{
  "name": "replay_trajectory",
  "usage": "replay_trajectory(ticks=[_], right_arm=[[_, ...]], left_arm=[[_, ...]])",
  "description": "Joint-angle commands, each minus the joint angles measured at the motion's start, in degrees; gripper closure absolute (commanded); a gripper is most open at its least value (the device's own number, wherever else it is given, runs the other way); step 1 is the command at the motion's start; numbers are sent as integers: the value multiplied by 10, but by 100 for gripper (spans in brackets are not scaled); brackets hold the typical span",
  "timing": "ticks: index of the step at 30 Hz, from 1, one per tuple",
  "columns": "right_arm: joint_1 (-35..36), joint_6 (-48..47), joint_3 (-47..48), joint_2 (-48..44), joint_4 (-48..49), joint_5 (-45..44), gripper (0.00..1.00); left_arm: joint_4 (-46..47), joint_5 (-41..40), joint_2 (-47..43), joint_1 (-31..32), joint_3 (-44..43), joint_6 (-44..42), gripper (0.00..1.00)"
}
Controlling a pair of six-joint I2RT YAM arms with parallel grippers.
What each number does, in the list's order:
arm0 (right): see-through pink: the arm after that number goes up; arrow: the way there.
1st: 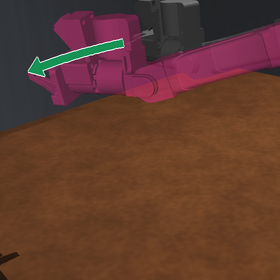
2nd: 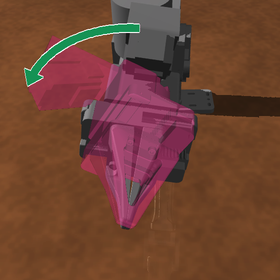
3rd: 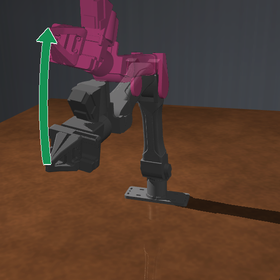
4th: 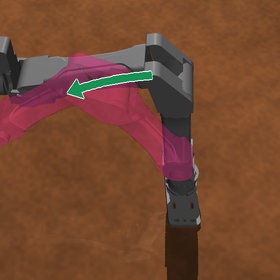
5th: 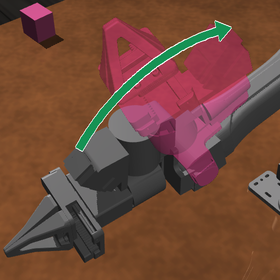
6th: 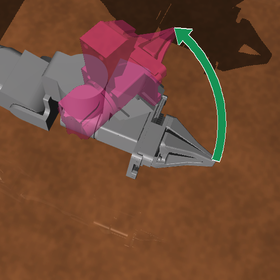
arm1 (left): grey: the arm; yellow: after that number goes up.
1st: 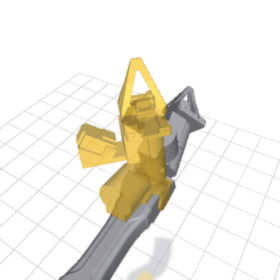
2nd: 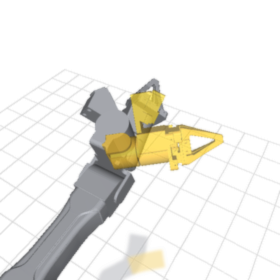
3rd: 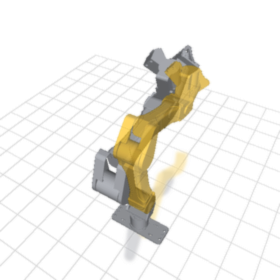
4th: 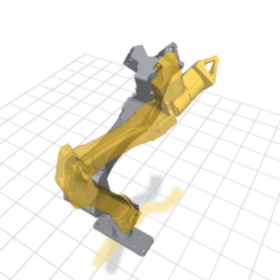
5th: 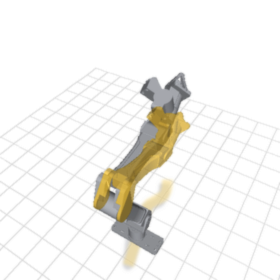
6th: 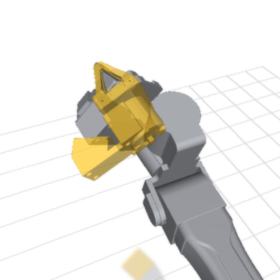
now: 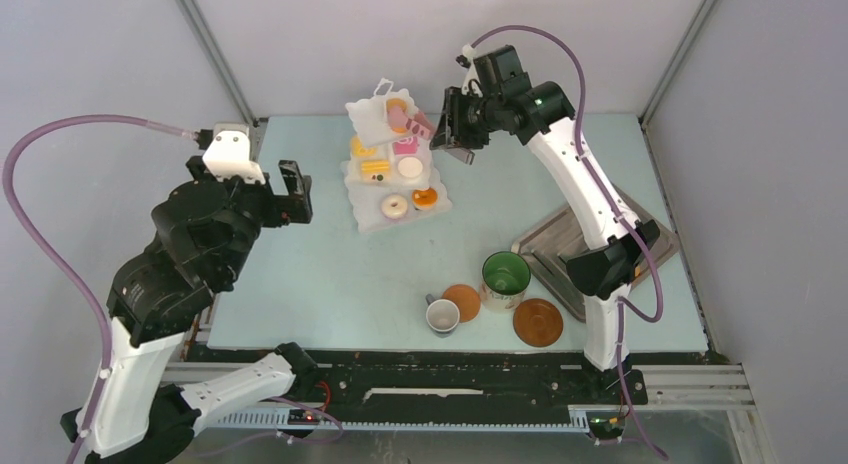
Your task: Serve the afternoon tea
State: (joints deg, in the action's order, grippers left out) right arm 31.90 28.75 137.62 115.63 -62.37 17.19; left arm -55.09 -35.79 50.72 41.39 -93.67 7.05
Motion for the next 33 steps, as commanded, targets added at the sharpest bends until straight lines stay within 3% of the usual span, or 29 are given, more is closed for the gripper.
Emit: replay_trajectory(ticks=[1,8,14,18,21,27,30,33], right_arm=[[2,-10,37,0,12,1,60],[0,10,82,2,20,-10,62],[-19,16,62,-55,-10,-51,65],[-34,1,-23,-143,-47,-128,66],[-67,-4,-159,-245,-44,-171,66],[-261,3,-472,-445,-28,-142,64],[-395,-10,-560,-492,-43,-120,63],[-482,-24,-608,-492,-92,-122,62]], left_arm=[[28,-2,7,0,10,-7,2],[32,6,10,-3,7,-17,2],[45,-3,2,-4,21,-31,2],[42,-4,9,-3,27,-36,2],[46,7,10,-4,40,-34,2],[61,15,19,-4,68,-41,2],[68,15,19,-2,84,-45,2],[75,17,19,0,91,-48,2]])
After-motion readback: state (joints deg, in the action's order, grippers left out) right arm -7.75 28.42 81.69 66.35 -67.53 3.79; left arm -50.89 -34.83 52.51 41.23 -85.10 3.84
